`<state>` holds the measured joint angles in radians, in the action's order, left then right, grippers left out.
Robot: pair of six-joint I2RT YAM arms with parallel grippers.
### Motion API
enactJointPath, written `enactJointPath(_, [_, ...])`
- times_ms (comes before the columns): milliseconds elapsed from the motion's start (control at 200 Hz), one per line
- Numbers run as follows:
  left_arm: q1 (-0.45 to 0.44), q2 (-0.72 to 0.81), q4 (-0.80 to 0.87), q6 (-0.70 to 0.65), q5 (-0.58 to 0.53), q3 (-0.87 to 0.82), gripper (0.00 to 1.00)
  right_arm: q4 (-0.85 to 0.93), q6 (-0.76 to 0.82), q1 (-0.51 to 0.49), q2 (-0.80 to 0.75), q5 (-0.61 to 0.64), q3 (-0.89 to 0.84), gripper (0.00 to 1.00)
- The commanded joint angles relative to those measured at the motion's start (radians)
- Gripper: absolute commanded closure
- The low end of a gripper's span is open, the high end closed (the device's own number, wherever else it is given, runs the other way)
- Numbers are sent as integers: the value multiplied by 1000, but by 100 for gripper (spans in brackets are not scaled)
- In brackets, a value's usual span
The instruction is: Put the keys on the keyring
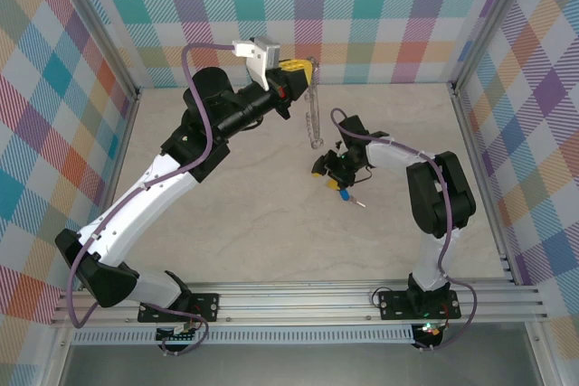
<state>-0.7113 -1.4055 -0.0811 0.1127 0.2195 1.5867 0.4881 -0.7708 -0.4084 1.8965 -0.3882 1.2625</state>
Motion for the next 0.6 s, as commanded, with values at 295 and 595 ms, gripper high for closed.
enactJointPath(295, [-9, 34, -54, 9, 12, 16, 100, 61, 84, 23, -128, 142, -92, 46])
enactJointPath(595, [-9, 43, -56, 13, 24, 10, 100, 92, 124, 37, -88, 197, -68, 44])
